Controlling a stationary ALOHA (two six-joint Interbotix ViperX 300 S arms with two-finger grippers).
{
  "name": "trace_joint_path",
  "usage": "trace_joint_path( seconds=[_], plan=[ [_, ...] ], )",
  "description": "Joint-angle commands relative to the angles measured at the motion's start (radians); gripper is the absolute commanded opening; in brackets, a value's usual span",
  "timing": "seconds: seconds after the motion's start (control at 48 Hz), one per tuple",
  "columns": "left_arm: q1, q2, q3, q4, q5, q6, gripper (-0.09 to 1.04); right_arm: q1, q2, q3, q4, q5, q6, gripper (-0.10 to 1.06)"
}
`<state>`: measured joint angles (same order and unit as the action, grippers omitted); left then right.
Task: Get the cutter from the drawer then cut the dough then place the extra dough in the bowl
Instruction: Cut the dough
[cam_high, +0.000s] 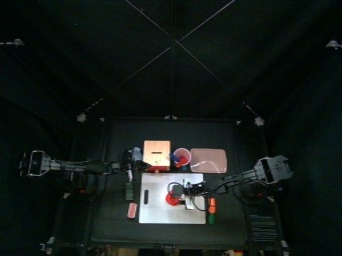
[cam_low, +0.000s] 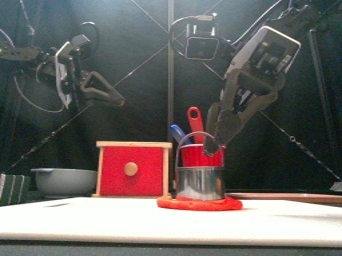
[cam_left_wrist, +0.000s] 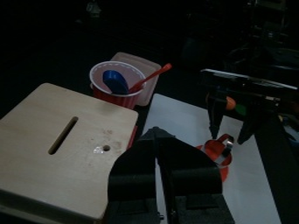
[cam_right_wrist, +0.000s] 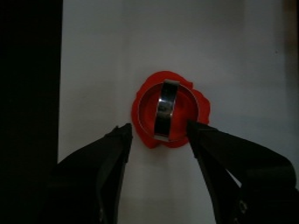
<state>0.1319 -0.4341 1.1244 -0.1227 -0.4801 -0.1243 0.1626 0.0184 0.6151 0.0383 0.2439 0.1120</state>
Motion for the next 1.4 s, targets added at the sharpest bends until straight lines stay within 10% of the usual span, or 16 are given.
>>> trace_joint_path(
  seconds=[0.021,0.854,1.146,1.396],
  plan=[
    [-0.002,-0.003,-0.011,0.002,-0.009,0.002,0.3,0.0,-0.038,-0.009,0.0,0.002,-0.003,0.91],
    [-0.135,-0.026,-0.005,0.087,-0.008,0.006,0.48,0.0,-0.244,0.11,-0.026,-0.146,0.006,0.91],
    [-0.164,0.017,-0.026,0.183,-0.049,0.02,0.75,0.006,-0.273,0.282,0.091,-0.443,0.005,0.91],
    [-0.181,0.12,-0.025,0.258,-0.218,0.083,0.78,0.063,-0.241,0.367,0.212,-0.676,-0.009,0.91]
  ],
)
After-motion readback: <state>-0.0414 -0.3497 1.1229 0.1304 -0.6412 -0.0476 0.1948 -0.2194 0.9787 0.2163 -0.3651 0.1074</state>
